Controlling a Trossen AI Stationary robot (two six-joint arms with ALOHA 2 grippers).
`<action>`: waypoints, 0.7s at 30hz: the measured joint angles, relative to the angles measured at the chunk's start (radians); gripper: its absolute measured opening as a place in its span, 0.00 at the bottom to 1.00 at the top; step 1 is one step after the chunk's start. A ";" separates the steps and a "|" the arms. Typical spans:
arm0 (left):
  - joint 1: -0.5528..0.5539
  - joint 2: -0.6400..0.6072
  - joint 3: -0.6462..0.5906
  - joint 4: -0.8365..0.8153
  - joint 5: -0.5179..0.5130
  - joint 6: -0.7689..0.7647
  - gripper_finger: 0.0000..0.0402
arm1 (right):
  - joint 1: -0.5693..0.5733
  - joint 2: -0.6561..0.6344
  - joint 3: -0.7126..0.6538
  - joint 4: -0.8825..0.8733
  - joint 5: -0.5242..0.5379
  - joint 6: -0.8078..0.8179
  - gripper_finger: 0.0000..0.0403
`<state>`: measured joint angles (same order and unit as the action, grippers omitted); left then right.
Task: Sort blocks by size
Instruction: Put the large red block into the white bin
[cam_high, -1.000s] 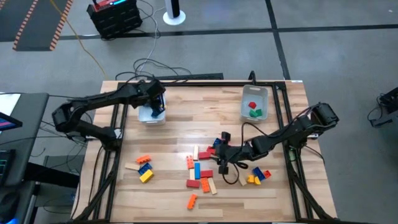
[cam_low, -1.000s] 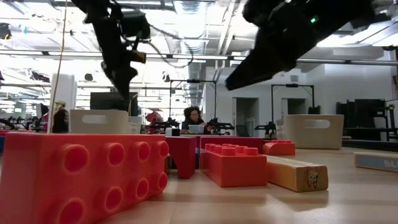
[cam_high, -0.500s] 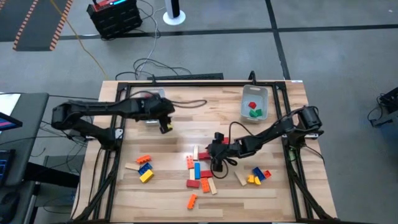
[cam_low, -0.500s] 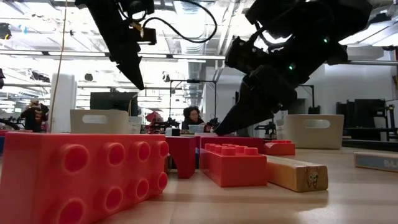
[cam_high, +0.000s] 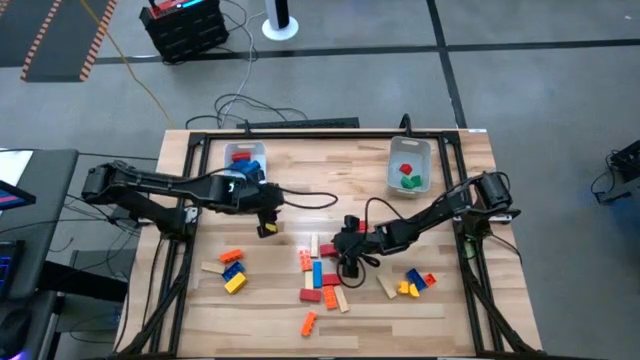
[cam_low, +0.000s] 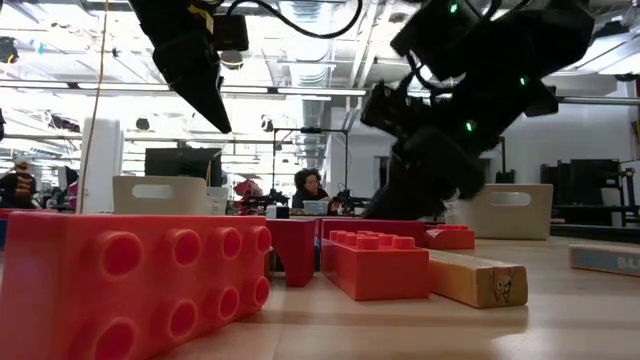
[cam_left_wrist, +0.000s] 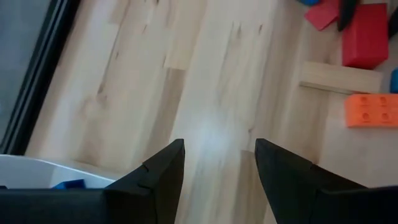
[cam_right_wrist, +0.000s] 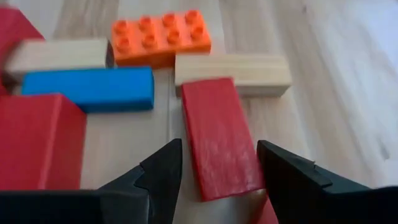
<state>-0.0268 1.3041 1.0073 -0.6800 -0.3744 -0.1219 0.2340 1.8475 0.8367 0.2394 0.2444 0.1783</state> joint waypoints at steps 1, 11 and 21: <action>-0.007 0.000 0.000 0.000 0.000 -0.006 0.48 | 0.000 0.008 -0.001 -0.007 0.000 0.000 0.57; -0.080 0.000 -0.032 0.105 0.050 0.030 0.47 | 0.001 -0.008 0.004 -0.037 0.049 -0.049 0.39; -0.138 0.007 -0.140 0.416 0.063 0.078 0.47 | 0.061 -0.152 0.004 0.056 0.208 -0.123 0.39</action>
<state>-0.1644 1.3109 0.8676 -0.2642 -0.3113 -0.0439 0.2954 1.6952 0.8406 0.2957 0.4525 0.0558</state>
